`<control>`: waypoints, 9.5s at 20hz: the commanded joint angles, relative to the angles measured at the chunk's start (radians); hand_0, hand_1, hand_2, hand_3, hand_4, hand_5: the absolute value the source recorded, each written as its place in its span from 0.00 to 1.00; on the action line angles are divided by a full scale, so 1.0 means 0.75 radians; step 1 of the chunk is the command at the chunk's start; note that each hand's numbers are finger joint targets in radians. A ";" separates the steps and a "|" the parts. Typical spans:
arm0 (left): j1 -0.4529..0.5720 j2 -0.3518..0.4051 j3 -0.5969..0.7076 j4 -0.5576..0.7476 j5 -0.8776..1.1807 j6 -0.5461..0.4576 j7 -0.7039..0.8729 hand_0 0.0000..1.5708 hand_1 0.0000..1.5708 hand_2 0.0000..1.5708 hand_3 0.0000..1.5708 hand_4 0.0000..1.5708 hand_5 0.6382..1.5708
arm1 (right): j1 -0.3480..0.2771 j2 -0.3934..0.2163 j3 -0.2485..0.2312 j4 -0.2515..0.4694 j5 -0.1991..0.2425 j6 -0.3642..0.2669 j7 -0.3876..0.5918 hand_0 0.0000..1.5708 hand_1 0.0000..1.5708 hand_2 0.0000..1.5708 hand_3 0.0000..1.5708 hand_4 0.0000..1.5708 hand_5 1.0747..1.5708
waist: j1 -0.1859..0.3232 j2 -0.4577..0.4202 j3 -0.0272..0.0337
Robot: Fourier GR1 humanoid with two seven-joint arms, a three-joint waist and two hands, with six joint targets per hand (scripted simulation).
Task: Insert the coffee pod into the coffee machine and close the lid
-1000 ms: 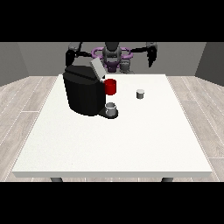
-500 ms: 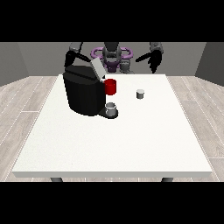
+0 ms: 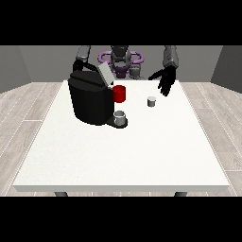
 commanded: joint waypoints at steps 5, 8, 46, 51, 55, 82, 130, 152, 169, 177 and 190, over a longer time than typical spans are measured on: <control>-0.186 0.037 0.001 0.281 -0.153 0.032 -0.080 0.00 0.00 0.00 0.00 0.00 1.00 | -0.085 0.024 0.050 0.061 -0.047 -0.044 -0.044 0.00 0.00 0.00 0.00 0.00 1.00 | -0.031 0.124 0.0001; -0.142 -0.017 -0.041 0.377 -0.217 0.054 -0.111 0.00 0.00 0.00 0.00 0.00 1.00 | -0.090 -0.010 -0.003 0.058 -0.044 0.042 0.084 0.00 0.00 0.00 0.00 0.00 1.00 | -0.014 0.046 -0.0002; -0.466 -0.192 -0.123 0.660 -0.610 0.052 -0.253 0.92 0.92 0.91 0.86 0.33 1.00 | -0.166 -0.078 -0.112 0.475 -0.006 -0.011 -0.027 0.00 0.00 0.00 0.00 0.00 1.00 | 0.074 -0.102 0.0006; -0.576 -0.181 -0.103 0.655 -0.607 -0.104 -0.166 0.88 0.88 0.88 0.84 0.31 1.00 | -0.130 0.012 -0.044 0.486 0.042 -0.072 -0.042 0.00 0.00 0.00 0.00 0.00 1.00 | 0.034 -0.147 0.0005; -0.613 -0.157 -0.089 0.608 -0.588 -0.220 -0.138 0.91 0.91 0.89 0.85 0.35 1.00 | -0.114 -0.022 -0.085 0.477 -0.018 -0.009 -0.018 0.00 0.00 0.00 0.00 0.00 1.00 | 0.042 -0.231 0.0006; -1.238 0.032 0.193 0.695 -0.508 -0.350 0.057 0.78 0.78 0.82 0.78 0.30 1.00 | -0.382 -0.094 -0.151 0.339 -0.061 0.027 -0.052 0.00 0.00 0.00 0.00 0.00 1.00 | -0.197 0.126 0.0009; -1.135 0.079 0.071 0.821 -0.725 -0.107 -0.215 0.74 0.74 0.76 0.68 0.00 1.00 | -0.368 -0.069 -0.130 0.275 -0.041 -0.021 0.024 0.00 0.00 0.00 0.00 0.00 1.00 | -0.257 0.173 -0.0003; -1.277 0.107 0.144 0.822 -0.724 -0.013 -0.286 0.73 0.73 0.71 0.54 0.00 1.00 | -0.461 -0.087 -0.102 0.286 0.009 -0.026 0.037 0.00 0.00 0.00 0.00 0.10 1.00 | -0.288 0.287 0.0003; -1.246 0.150 0.117 0.826 -0.813 0.040 -0.323 0.00 0.00 0.31 0.24 0.00 1.00 | -0.473 -0.047 -0.109 0.287 0.014 -0.073 0.060 0.00 0.00 0.00 0.00 0.00 1.00 | -0.238 0.273 0.0005; -1.159 0.056 0.132 0.810 -0.762 -0.062 -0.252 0.00 0.00 0.00 0.00 0.00 1.00 | -0.280 -0.035 -0.136 0.403 -0.022 -0.052 -0.081 0.00 0.00 0.00 0.00 0.00 1.00 | -0.131 0.081 0.0013; -0.664 -0.422 0.554 0.841 -0.171 -0.064 -0.351 0.00 0.00 0.00 0.00 0.26 1.00 | -0.053 -0.038 -0.173 0.351 -0.117 0.023 -0.097 0.00 0.00 0.00 0.00 0.00 1.00 | 0.138 -0.423 -0.0053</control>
